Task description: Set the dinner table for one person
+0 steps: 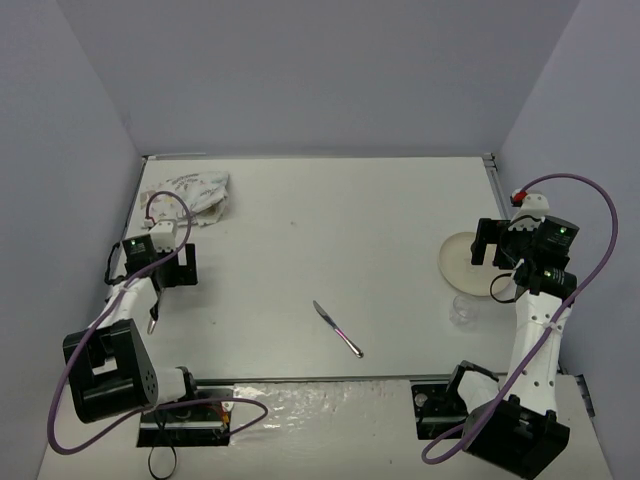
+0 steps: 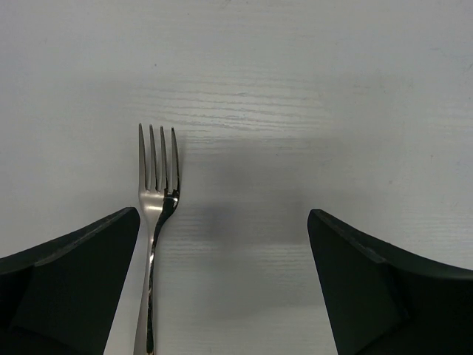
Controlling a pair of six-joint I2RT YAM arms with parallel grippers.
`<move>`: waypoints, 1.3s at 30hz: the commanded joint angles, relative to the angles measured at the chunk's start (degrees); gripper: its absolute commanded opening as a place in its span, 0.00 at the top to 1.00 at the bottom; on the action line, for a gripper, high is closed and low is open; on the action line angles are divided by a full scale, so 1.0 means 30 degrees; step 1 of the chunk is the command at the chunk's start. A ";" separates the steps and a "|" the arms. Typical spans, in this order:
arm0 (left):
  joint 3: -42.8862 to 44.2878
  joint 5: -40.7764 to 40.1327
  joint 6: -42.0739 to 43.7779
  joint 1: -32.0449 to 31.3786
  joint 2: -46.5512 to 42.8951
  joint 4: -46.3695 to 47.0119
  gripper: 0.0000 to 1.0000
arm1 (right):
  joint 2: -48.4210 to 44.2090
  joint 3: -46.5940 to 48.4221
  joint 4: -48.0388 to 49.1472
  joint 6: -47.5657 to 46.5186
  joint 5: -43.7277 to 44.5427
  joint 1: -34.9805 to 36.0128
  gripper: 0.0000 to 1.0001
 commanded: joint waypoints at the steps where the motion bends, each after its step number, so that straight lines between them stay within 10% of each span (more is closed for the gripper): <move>1: 0.1852 -0.0141 -0.0217 0.0167 -0.0472 0.0267 0.03 | -0.0531 0.0047 0.1099 -0.0045 -0.0701 -0.0019 0.00; 12: 0.4407 0.0636 -0.0594 0.0168 0.1016 -0.0054 0.03 | -0.0273 -0.0125 0.1044 -0.0396 -0.0729 -0.0019 0.00; 20: 1.3075 -0.0999 0.0376 0.0197 0.7984 -0.4995 0.04 | 0.0019 -0.0136 0.1073 -0.0463 -0.0423 0.0048 0.00; 39: 1.9190 -0.1061 0.1630 -0.1223 1.4996 -0.6767 0.06 | 0.0337 -0.0153 0.1044 -0.0513 0.0171 0.0039 0.00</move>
